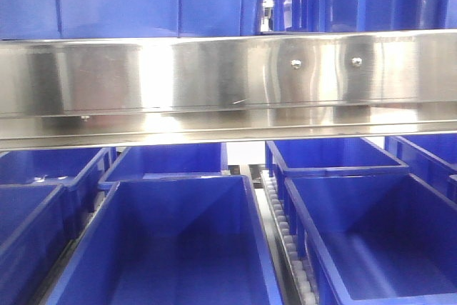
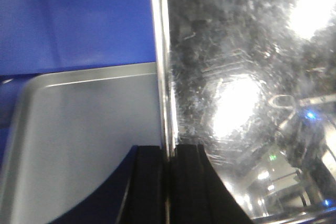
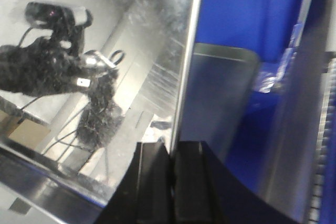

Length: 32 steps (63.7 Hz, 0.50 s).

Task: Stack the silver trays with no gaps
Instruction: 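Bring the held tray above the stacked silver trays on the upper shelf, then lower the tray onto the stack and open both grippers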

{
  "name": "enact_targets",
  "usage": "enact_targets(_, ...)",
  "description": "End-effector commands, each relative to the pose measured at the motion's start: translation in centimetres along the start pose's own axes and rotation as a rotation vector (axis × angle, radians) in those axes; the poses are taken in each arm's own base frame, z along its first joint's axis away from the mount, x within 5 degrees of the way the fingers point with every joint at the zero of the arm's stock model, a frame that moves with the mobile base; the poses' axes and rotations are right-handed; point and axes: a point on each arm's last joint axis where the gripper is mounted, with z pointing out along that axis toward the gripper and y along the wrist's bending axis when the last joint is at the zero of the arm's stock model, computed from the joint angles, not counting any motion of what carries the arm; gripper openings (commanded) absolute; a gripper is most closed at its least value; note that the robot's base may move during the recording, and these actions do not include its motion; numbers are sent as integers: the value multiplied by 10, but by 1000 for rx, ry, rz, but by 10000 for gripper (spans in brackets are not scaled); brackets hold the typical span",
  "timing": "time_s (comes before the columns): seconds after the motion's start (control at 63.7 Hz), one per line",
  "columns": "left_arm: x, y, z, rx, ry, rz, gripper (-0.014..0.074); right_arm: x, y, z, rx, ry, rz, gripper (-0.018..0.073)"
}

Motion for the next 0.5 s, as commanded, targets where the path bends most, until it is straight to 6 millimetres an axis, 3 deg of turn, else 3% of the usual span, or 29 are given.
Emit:
enact_targets(0.0, -2, 24, 4, -142, 60, 66, -13, -7, -7, 13, 46, 20, -81, -75)
enact_targets(0.283, 18, 23, 50, -151, 236, 122, -13, -8, -10, 58, 32, 182, -61, -75)
enact_targets(0.487, 26, 21, 68, -149, 283, 124, -13, -8, -13, 79, 30, 236, -59, -75)
